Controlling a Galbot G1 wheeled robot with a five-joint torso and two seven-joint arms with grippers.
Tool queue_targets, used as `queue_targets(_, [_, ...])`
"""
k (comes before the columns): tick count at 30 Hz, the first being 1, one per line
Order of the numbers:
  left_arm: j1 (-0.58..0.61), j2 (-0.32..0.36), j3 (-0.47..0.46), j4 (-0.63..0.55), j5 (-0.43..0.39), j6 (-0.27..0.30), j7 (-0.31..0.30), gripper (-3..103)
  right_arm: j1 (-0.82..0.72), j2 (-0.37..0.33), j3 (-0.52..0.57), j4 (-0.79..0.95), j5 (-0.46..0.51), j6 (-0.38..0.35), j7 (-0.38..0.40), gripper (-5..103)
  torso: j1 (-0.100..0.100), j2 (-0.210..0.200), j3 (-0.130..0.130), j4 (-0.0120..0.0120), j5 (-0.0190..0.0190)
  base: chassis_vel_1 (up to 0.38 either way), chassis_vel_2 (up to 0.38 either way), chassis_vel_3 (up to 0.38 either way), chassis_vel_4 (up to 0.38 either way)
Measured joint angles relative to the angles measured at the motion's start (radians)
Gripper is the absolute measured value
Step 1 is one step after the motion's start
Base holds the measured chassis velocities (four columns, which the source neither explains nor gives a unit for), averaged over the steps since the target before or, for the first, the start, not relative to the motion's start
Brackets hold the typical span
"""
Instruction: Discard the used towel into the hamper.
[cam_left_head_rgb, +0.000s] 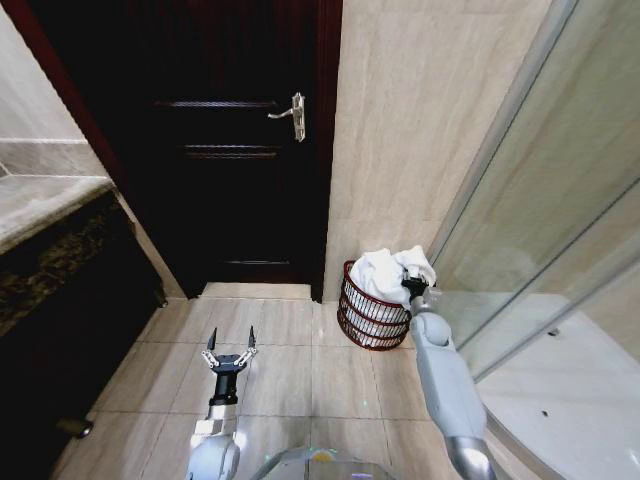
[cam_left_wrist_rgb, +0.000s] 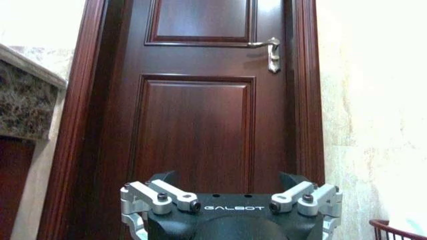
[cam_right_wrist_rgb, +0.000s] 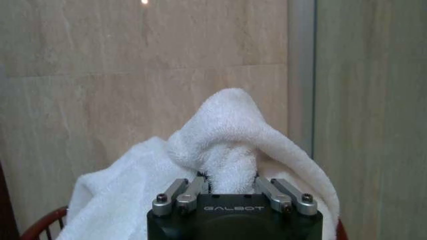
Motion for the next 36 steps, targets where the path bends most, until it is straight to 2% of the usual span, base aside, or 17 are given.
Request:
queue_targets(20, [0.004, 0.005, -0.005, 0.016, -0.012, -0.018, 0.01, 100, -0.13, 0.038, 0.03, 0.202, -0.036, 0.028, 0.0, 27, -0.027, -0.081, -0.054, 0.0001, -0.0001, -0.027, 0.025, 0.029, -0.025])
queue_targets(36, [0.008, 0.004, -0.003, 0.014, -0.012, -0.022, 0.013, 100, -0.191, 0.045, 0.035, 0.287, -0.039, 0.03, 0.001, 27, -0.045, -0.14, -0.095, 0.0001, -0.0001, -0.031, 0.029, 0.031, -0.03])
